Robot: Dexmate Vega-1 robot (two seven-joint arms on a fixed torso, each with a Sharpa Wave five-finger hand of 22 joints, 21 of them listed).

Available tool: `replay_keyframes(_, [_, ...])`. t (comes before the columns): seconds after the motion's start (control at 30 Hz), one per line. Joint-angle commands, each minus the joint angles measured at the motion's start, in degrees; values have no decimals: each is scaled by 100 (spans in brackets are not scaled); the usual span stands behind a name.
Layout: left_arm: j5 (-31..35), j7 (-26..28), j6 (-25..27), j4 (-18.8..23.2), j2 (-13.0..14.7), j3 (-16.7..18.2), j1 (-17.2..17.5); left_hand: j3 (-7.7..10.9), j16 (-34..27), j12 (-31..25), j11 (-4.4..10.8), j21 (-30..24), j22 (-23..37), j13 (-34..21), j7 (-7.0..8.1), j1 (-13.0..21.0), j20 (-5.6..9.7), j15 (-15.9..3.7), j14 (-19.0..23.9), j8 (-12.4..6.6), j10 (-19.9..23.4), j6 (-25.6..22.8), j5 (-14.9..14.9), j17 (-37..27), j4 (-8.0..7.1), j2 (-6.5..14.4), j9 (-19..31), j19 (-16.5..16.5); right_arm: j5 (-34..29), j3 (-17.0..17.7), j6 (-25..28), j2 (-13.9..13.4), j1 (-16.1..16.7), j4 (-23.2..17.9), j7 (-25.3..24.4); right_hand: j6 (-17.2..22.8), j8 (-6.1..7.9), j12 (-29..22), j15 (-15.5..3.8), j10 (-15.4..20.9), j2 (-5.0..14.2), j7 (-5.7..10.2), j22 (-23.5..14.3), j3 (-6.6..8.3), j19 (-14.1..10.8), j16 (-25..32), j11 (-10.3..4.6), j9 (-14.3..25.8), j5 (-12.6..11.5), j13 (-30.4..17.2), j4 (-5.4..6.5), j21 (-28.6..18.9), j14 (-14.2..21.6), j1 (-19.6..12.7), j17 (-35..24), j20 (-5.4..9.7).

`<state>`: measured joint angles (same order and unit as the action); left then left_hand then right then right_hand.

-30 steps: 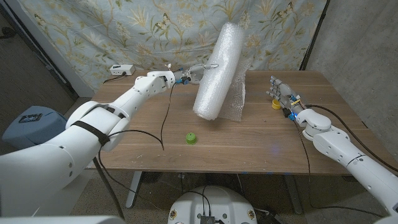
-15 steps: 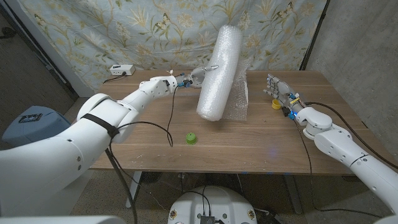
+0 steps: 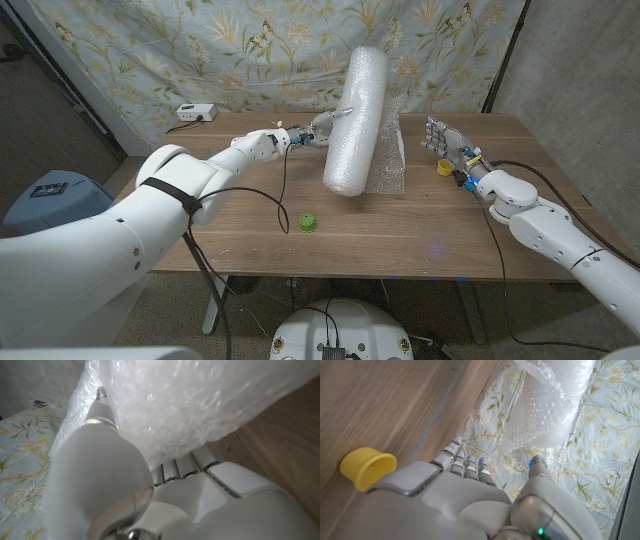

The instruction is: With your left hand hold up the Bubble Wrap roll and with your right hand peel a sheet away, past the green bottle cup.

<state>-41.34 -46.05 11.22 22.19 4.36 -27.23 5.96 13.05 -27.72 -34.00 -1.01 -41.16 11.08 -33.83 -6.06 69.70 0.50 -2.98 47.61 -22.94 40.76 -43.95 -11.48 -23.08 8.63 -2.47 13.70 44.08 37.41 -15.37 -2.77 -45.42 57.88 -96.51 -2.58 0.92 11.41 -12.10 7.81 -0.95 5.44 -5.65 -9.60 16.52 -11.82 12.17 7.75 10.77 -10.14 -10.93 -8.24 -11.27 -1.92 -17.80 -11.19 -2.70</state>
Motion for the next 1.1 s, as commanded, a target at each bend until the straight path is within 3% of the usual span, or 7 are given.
replay_keyframes(0.03, [70,411,115,-231,-240,243,26,84,42,24,241,-25,11,-28,67,593,-17,-665,661,-43,178,9,-39,-18,-4,641,334,-77,-15,67,293,-332,162,-590,-35,11,7,-45,119,83,-94,-107,-15,7,-36,39,99,22,12,-20,-38,-6,47,-17,-9,-87])
replay_keyframes(0.33, [164,740,168,-263,-401,434,93,78,99,60,226,-42,8,-47,80,543,-67,-619,582,-31,147,48,-49,-38,-19,643,356,-153,58,91,625,-552,188,-843,24,-81,-27,-11,312,99,-209,-344,-18,-6,-63,28,341,26,12,-24,-92,2,116,-102,-13,-294])
replay_keyframes(0.5, [237,860,183,-267,-486,524,125,80,104,68,225,-62,5,-65,83,541,-71,-617,580,-42,142,32,-55,-60,-11,642,373,-160,41,69,746,-651,160,-944,80,-134,-34,-14,343,130,-288,-435,-19,-15,-56,18,429,30,0,-34,-122,10,124,-155,-19,-336])
replay_keyframes(0.87, [439,1124,140,-276,-673,770,196,88,116,72,243,-86,2,-97,107,549,-80,-633,575,-53,156,11,-65,-96,4,646,391,-197,49,-88,1059,-788,-73,-990,341,-554,-73,8,407,54,-496,-561,-23,29,-76,-5,479,58,-55,-107,-184,15,144,-504,-47,-443])
replay_keyframes(1.1, [585,1068,315,57,-681,864,348,95,127,87,233,-102,1,-105,104,549,-88,-628,566,-54,152,21,-69,-116,6,655,408,-221,63,-220,1144,-771,-238,-897,525,-727,-72,13,424,-22,-567,-593,-25,50,-84,-17,483,71,-73,-150,-169,14,134,-660,-62,-486])
